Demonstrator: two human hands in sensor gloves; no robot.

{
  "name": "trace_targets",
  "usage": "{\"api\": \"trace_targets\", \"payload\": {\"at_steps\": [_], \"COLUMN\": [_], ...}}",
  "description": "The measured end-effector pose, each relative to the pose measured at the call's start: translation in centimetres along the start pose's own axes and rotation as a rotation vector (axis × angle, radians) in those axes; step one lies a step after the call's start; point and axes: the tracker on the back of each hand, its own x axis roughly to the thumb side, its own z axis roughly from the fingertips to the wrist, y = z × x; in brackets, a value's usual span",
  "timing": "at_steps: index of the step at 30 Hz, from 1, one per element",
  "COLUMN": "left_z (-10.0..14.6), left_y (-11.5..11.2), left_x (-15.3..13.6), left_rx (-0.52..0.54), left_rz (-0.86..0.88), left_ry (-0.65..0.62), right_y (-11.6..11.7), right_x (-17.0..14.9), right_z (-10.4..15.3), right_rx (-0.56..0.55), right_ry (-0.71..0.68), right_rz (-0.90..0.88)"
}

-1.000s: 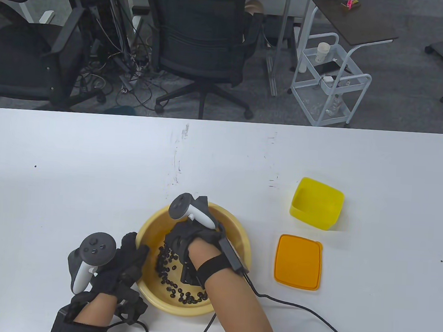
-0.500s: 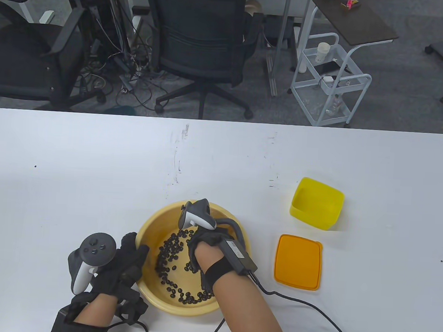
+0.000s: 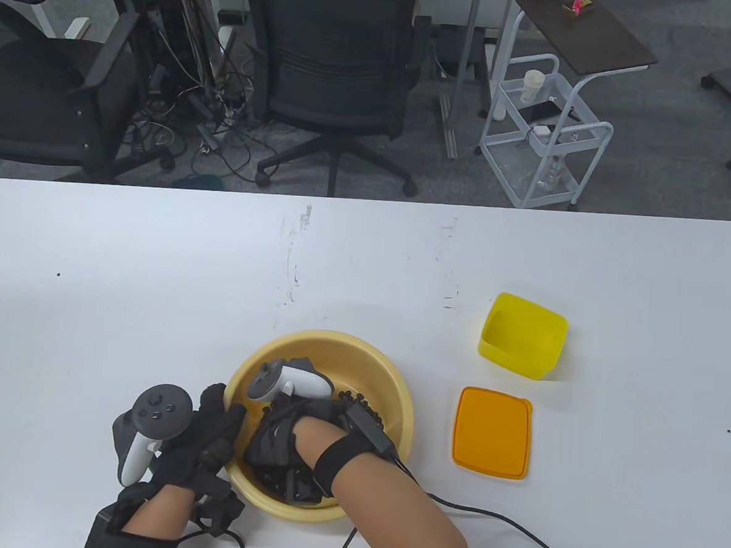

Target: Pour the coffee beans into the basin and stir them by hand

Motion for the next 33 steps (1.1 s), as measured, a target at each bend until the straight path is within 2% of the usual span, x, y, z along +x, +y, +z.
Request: {"api": "trace_targets", "payload": {"at_steps": [2, 6, 7, 10, 13, 18, 26, 31, 33], "left_z": [0.0, 0.0, 0.0, 0.0, 0.0, 0.0, 0.0, 0.0, 0.0], "left_y": [0.0, 0.0, 0.0, -0.1, 0.0, 0.0, 0.0, 0.0, 0.0], "left_x": [0.0, 0.0, 0.0, 0.1, 0.0, 0.0, 0.0, 0.1, 0.1], "left_rx": [-0.001, -0.003, -0.004, -0.005, -0.006, -0.006, -0.003, -0.002, -0.002], "left_rz": [-0.001, 0.001, 0.001, 0.000, 0.004, 0.004, 0.004, 0.004, 0.004], "left_ry": [0.000, 0.000, -0.001, -0.001, -0.001, -0.001, 0.002, 0.003, 0.003], "right_y": [-0.9, -2.7, -3.3, -4.4, -5.0, -5.1, -5.1, -4.1, -3.0], "right_x": [-0.1, -0.3, -0.6, -1.1, -1.6, -2.5, -3.9, -4.6, -4.6], "right_z": [0.1, 0.8, 1.2, 1.9, 2.3, 2.8, 3.4, 3.1, 2.7], "right_rx": [-0.062, -0.342, -0.432, -0.552, -0.607, -0.628, -0.563, -0.378, -0.299], "right_ry": [0.000, 0.021, 0.084, 0.187, 0.262, 0.402, 0.513, 0.620, 0.617], "right_rz": [-0.017, -0.033, 0.015, 0.158, 0.294, 0.396, 0.427, 0.420, 0.460]}}
